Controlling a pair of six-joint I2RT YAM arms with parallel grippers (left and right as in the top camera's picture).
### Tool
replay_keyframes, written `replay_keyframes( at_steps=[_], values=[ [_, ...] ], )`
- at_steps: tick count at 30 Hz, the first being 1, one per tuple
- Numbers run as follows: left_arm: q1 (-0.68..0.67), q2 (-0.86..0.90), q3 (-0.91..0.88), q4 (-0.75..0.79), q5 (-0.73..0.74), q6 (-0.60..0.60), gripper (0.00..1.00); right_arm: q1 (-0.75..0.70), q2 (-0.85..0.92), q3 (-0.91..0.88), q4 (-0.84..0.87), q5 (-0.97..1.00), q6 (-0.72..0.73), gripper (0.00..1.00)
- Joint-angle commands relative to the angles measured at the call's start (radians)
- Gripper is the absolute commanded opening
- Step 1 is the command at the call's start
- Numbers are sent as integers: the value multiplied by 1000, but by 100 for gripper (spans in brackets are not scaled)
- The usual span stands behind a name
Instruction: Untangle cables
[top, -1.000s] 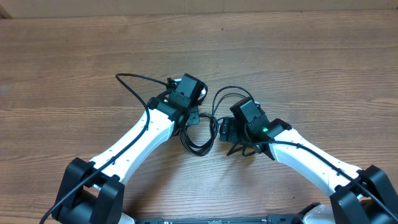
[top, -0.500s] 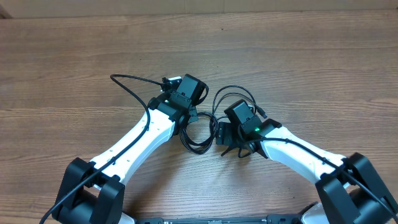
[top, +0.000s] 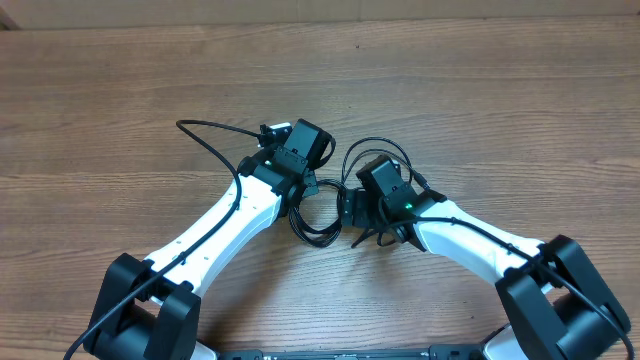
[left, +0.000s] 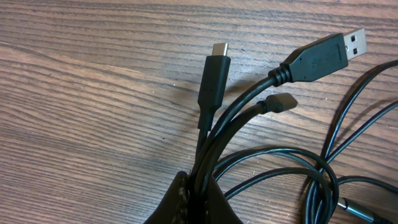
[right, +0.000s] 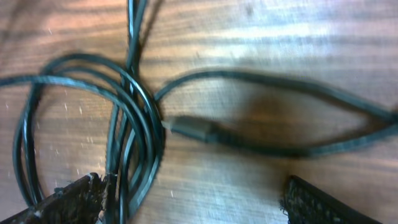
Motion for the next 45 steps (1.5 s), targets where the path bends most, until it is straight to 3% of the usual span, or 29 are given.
replay_keyframes(
  at_steps=[1, 8, 11, 20, 25, 31, 45],
  values=[
    [-6, 11, 3, 6, -25, -14, 5, 4, 100, -10, 8, 4, 0, 90],
    [-6, 11, 3, 5, -25, -14, 4, 4, 124, -8, 7, 4, 4, 87],
    [-6, 11, 3, 5, -25, -14, 4, 4, 124, -6, -16, 37, 26, 78],
    [-6, 11, 3, 5, -25, -14, 5, 4, 124, 27, -94, 121, 49, 72],
    [-6, 11, 3, 5, -25, -22, 4, 13, 124, 26, -89, 100, 47, 72],
    [-6, 11, 3, 5, -26, -21, 4, 38, 124, 27, -84, 68, -57, 76],
    [-6, 11, 3, 5, -17, -42, 4, 53, 125, 23, -74, 29, -66, 75]
  ],
)
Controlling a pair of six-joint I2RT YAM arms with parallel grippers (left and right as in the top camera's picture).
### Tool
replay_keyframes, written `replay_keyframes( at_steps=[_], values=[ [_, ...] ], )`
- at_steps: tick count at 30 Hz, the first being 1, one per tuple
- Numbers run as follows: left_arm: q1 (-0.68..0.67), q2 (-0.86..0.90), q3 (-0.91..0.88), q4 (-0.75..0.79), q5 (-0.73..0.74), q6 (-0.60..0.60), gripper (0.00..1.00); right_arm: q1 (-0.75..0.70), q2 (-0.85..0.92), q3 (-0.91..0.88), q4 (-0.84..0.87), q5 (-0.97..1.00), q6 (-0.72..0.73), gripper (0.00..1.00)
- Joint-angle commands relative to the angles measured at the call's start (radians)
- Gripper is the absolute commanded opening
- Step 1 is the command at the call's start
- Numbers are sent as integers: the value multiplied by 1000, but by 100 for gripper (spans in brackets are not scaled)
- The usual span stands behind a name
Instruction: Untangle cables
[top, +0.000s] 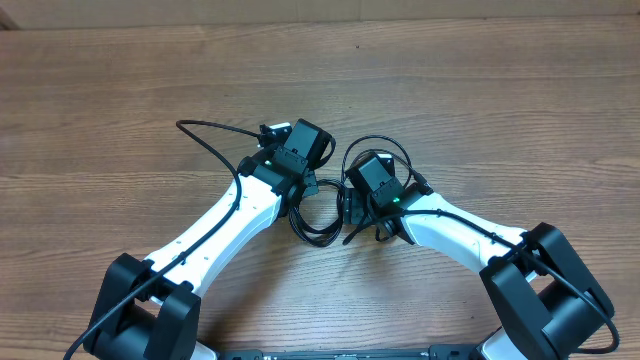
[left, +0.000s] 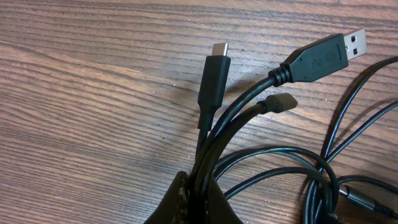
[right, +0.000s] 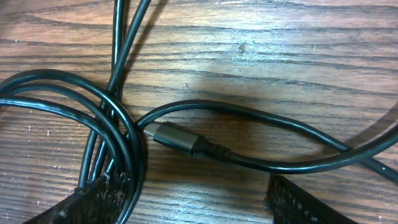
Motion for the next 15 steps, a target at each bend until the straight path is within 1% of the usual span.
replay_keyframes(
  at_steps=[1, 3, 8, 10, 12, 15],
  values=[
    [-6, 11, 3, 5, -18, -44, 4, 31, 60, -44, -7, -90, -8, 75],
    [-6, 11, 3, 5, -18, -57, 4, 50, 60, -44, -6, -69, -8, 75],
    [-6, 11, 3, 5, -18, -61, 4, 59, 78, -45, -16, -9, 26, 69],
    [-6, 11, 3, 5, -18, -60, 5, 59, 95, -45, -28, 18, 47, 64],
    [-6, 11, 3, 4, -18, -60, 4, 59, 113, -45, -64, 55, 114, 57],
    [-6, 11, 3, 5, -18, -60, 4, 59, 121, -45, -116, 65, 169, 49]
  ],
)
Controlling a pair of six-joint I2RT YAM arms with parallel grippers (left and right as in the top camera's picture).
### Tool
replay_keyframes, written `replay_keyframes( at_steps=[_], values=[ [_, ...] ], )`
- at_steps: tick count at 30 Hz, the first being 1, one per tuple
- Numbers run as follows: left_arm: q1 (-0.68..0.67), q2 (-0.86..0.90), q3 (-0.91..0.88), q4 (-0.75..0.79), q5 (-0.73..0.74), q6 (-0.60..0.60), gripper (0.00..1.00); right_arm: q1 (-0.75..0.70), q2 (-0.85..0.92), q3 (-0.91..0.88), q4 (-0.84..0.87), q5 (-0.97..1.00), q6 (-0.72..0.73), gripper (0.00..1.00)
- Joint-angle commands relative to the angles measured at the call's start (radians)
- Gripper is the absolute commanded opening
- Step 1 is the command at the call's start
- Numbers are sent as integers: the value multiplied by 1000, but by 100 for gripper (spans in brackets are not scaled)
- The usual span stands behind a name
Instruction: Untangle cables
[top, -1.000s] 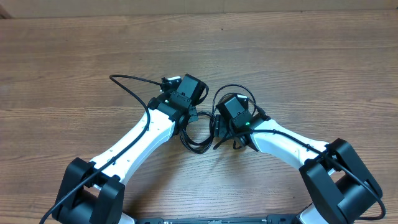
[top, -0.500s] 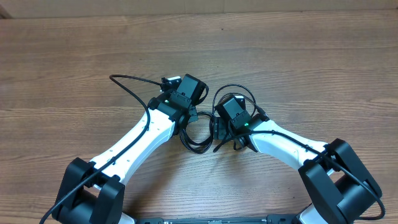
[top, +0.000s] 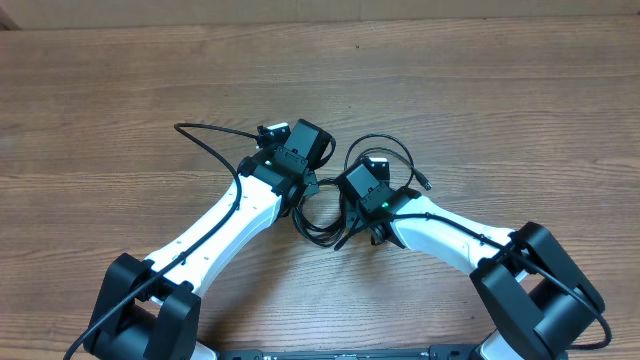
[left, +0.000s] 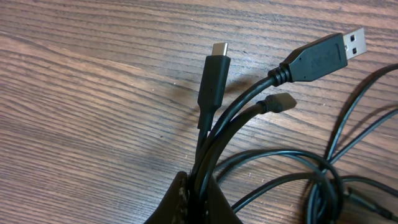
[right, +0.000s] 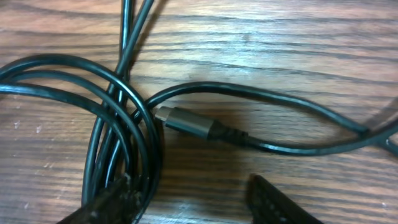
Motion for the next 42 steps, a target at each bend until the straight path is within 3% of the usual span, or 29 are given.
replay_keyframes(
  at_steps=[1, 8, 10, 15, 22, 30, 38, 42],
  values=[
    [-6, 11, 3, 5, -18, -14, 5, 5, 92, -64, -82, -37, 122, 47],
    [-6, 11, 3, 5, -19, -14, 6, 5, 92, -64, -169, -37, 197, 40],
    [-6, 11, 3, 8, -19, -14, 6, 5, 92, -64, -167, -38, 187, 41],
    [-6, 11, 3, 19, -18, -14, 4, 5, 91, -55, -114, -76, 111, 61],
    [-6, 15, 3, 25, -18, -2, 5, 5, 91, 19, -146, -172, 89, 65],
    [-6, 95, 3, 40, -17, 67, 5, 5, 91, 207, -383, -120, 89, 70],
    [-6, 104, 3, 42, -14, 77, 4, 3, 89, 225, -366, -120, 90, 71],
    [-6, 104, 3, 43, -27, 77, 4, -14, 89, 281, -448, -100, 102, 71]
  ],
)
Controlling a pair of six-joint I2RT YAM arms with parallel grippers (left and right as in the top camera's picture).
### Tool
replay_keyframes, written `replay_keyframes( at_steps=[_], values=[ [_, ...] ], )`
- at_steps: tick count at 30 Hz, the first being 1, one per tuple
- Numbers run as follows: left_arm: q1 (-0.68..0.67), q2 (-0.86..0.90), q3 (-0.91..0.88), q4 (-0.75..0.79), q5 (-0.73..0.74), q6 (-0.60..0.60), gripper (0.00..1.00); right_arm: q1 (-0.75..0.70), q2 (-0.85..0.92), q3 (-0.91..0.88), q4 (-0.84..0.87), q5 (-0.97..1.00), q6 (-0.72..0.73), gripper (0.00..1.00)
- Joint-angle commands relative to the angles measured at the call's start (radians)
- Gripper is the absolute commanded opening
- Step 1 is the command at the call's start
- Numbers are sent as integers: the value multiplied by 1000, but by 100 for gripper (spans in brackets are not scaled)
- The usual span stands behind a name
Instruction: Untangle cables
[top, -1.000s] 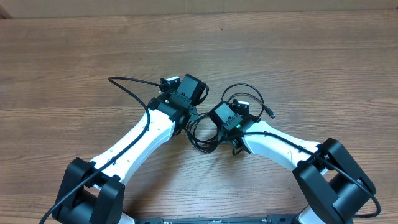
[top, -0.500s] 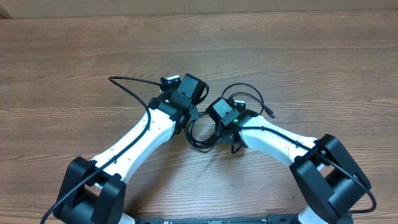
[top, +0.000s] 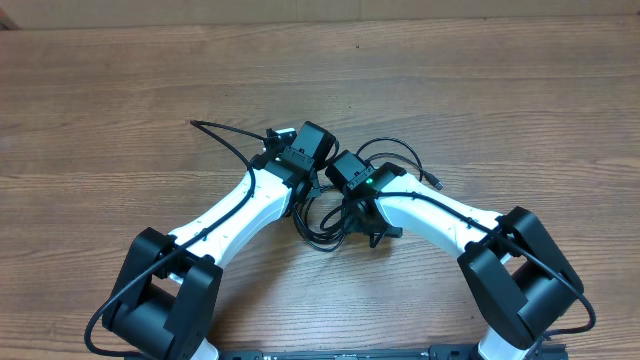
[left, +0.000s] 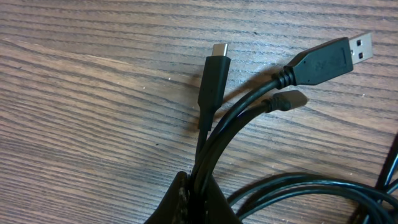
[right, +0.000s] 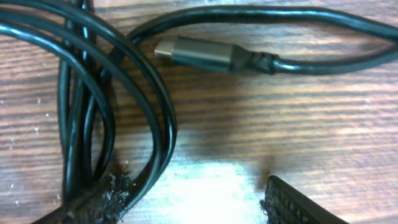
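Note:
Several black cables lie tangled on the wooden table (top: 480, 90). My left gripper (left: 199, 202) is shut on a bundle of them. Beyond its fingers a USB-C plug (left: 214, 74), a USB-A plug (left: 329, 59) and a small plug (left: 291, 99) fan out. My right gripper (right: 196, 202) stands open low over the table. Cable loops (right: 124, 93) run across its left finger (right: 93, 202), and a grey metal plug (right: 202, 54) lies ahead of it. Seen from overhead, the two wrists nearly touch above the tangle (top: 318, 228), and another loop (top: 395, 150) reaches out to the right.
A thin black lead (top: 225, 135) arcs left from the left wrist. Both white arms (top: 440, 215) converge from the near edge. A light wall or board edge (top: 300, 10) bounds the table's far side.
My right gripper has moved left and farther from me, close against the left wrist; the grey plug now lies farther ahead of its fingers. The left wrist shifted slightly, still gripping the bundle.
At first my left gripper was shut on the cable bundle and my right gripper stood open to the right of the tangle. At each later moment the right gripper stood farther left over the loops, still open. The left grip has held throughout.

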Motion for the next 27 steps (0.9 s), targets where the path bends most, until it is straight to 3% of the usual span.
replay_keyframes(
  at_steps=[1, 8, 17, 27],
  values=[
    [-6, 2, 3, 5, -29, 20, 4, -21, 3, 79, -57, 14, 31, 70],
    [-4, 1, 3, 21, 15, 20, 4, -103, -11, 112, -88, -34, 105, 71],
    [-5, 2, 3, 23, 80, 43, 4, -126, -10, 31, 69, -193, 36, 71],
    [-5, 2, 3, 26, 80, 42, 4, -126, -10, 18, 48, -110, 29, 70]
  ],
)
